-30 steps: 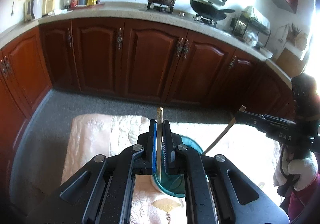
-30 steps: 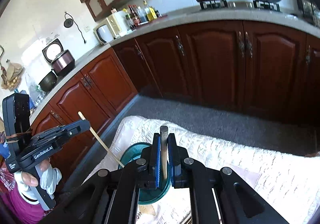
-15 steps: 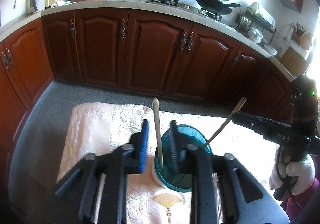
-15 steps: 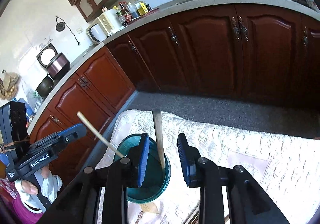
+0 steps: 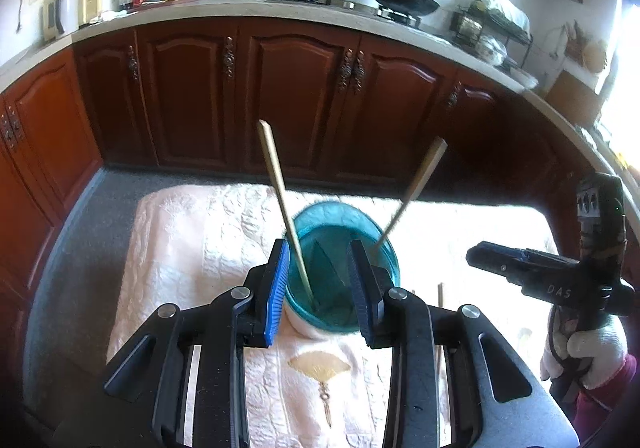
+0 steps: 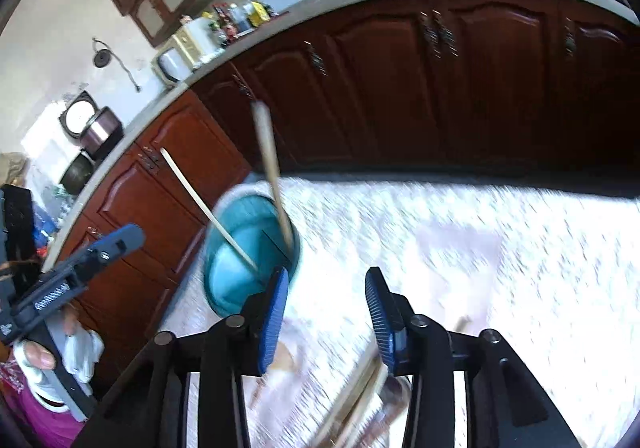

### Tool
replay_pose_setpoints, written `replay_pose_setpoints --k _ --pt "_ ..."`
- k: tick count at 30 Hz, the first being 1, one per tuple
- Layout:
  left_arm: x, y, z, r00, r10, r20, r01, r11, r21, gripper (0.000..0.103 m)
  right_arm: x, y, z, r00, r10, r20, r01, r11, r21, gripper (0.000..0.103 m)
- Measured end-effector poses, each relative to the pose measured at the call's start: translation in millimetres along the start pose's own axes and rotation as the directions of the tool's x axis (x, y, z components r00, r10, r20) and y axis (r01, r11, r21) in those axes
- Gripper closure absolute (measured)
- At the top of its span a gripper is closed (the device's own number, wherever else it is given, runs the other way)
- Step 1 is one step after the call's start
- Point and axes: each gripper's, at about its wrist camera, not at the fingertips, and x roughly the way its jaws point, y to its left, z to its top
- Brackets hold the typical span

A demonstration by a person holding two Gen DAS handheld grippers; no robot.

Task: Organize utensils
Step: 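Move both open grippers back down to the chopstick pile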

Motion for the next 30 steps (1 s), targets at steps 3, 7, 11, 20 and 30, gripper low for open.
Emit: replay_pose_setpoints --k 3,7,11,20,30 --pt "2.1 -10.4 -11.6 1.000 -0.009 -0.022 0.009 1.000 0.018 0.074 -5.0 -18.3 -22.8 1.000 -0.024 -0.020 0.025 0.998 0.049 0.064" --pt "6.6 -22.6 -26.0 0.998 -0.031 -0.056 0.033 0.999 0.028 0.074 -12.7 -38.9 -47.3 0.997 -0.071 -0.038 0.074 0.994 0.080 0.064" --pt "14.2 -36.5 -46.0 0.992 -0.071 -0.100 0.075 0.997 0.033 0.073 -18.4 -64.9 -76.8 0.992 -0.105 -0.069 0.114 0.984 0.136 0.064" --pt "51.2 -74.3 -86.9 0.970 -0.128 -0.209 0.143 0.988 0.061 0.073 -12.9 -98.1 -116.6 0.987 -0.107 -0.120 0.132 0.966 0.224 0.064" --pt "92.8 -111.0 -92.4 0.958 -0.120 -0.260 0.146 0.986 0.085 0.073 24.1 -104.0 -94.1 0.991 -0.076 -0.111 0.099 0.971 0.219 0.070"
